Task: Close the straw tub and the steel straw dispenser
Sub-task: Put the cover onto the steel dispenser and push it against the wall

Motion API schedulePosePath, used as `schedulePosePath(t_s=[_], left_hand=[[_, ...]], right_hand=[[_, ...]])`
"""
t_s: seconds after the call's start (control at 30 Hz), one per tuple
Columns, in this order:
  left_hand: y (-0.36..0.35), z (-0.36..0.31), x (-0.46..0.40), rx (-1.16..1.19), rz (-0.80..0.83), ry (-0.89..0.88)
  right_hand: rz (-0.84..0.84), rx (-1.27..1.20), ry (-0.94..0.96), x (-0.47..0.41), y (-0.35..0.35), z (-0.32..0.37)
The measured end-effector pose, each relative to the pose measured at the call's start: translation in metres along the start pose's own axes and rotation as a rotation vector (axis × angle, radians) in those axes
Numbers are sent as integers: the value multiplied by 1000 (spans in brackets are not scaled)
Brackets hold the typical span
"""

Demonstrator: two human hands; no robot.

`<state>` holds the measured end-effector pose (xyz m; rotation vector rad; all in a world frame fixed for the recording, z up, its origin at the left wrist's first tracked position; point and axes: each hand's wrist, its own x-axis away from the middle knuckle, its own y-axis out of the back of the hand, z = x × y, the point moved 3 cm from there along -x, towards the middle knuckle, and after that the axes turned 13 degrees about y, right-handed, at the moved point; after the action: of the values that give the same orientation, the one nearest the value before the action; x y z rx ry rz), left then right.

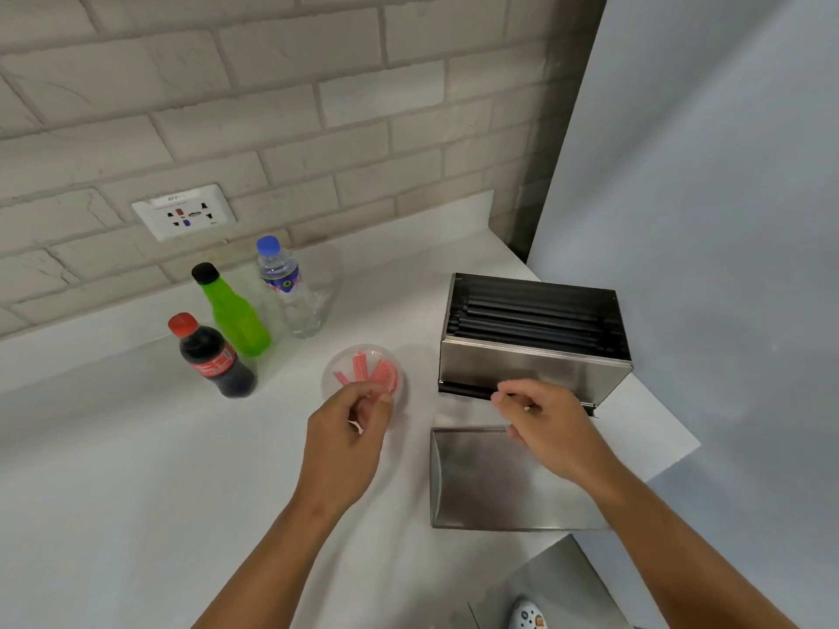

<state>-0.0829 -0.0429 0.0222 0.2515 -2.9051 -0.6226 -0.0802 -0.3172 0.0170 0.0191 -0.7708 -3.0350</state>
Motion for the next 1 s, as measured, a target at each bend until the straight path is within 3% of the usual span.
schedulePosePath(t_s=[0.23, 0.53, 1.0], left_hand=[[-51, 11, 19, -61, 203, 120], [-97, 44, 31, -340, 297, 326], [-99, 37, 44, -295, 169, 392]], right_hand=[[-128, 143, -89, 38, 65, -54], [-39, 274, -242, 65, 88, -108], [65, 372, -185, 62, 75, -103]])
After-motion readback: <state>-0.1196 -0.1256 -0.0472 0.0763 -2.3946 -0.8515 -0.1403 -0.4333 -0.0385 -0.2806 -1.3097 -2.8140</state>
